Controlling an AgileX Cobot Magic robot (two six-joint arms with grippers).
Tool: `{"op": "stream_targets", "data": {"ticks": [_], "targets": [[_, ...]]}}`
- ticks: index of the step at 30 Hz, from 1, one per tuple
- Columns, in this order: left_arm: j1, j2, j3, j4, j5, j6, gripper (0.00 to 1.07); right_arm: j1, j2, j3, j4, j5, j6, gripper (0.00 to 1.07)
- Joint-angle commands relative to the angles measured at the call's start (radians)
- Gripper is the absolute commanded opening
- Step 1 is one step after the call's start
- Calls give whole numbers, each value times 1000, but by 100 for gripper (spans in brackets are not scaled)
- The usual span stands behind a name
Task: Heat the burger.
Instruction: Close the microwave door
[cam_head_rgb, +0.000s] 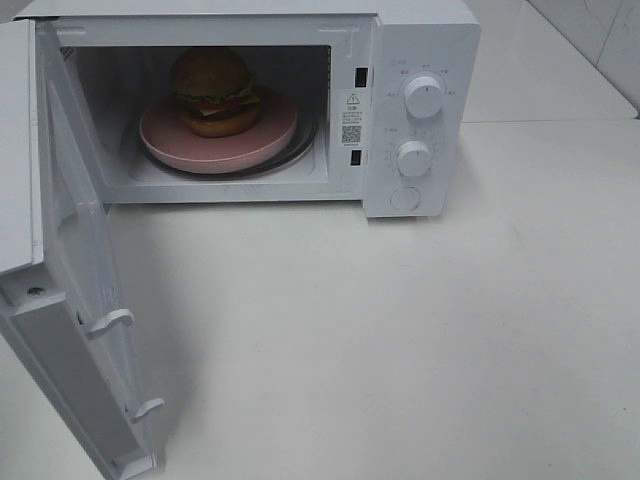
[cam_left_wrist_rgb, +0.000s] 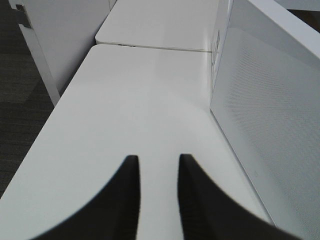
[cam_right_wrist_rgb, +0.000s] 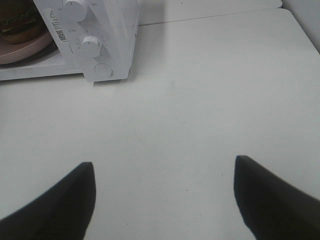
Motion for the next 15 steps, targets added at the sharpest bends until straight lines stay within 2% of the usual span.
{"op": "stream_targets", "data": {"ticks": [1,3,6,7,9,10,12,14,15], "targets": [[2,95,-1,-2,-113,0,0,-4,-26,1,-7,-5,-1,73],[2,117,5,-5,-145,0,0,-4,-26,1,-7,-5,-1,73],[2,176,34,-5,-245,29,0,-4,-26,1,-7,-5,-1,73],[2,211,55,-10,-310,58,0,-4,-26,1,-7,-5,-1,73],[2,225,66,-12,-345,69,0,-4,-26,1,-7,-5,-1,73],[2,260,101,-20,-440,94,0,-4,-26,1,-7,-5,-1,73],[2,276,121,-24,-478,101,0,-4,-26,1,-7,-5,-1,73],[2,319,177,-48,-629,101,0,-4,-26,1,-7,-5,-1,73],[2,319,177,-48,-629,101,0,-4,-26,1,-7,-5,-1,73]]}}
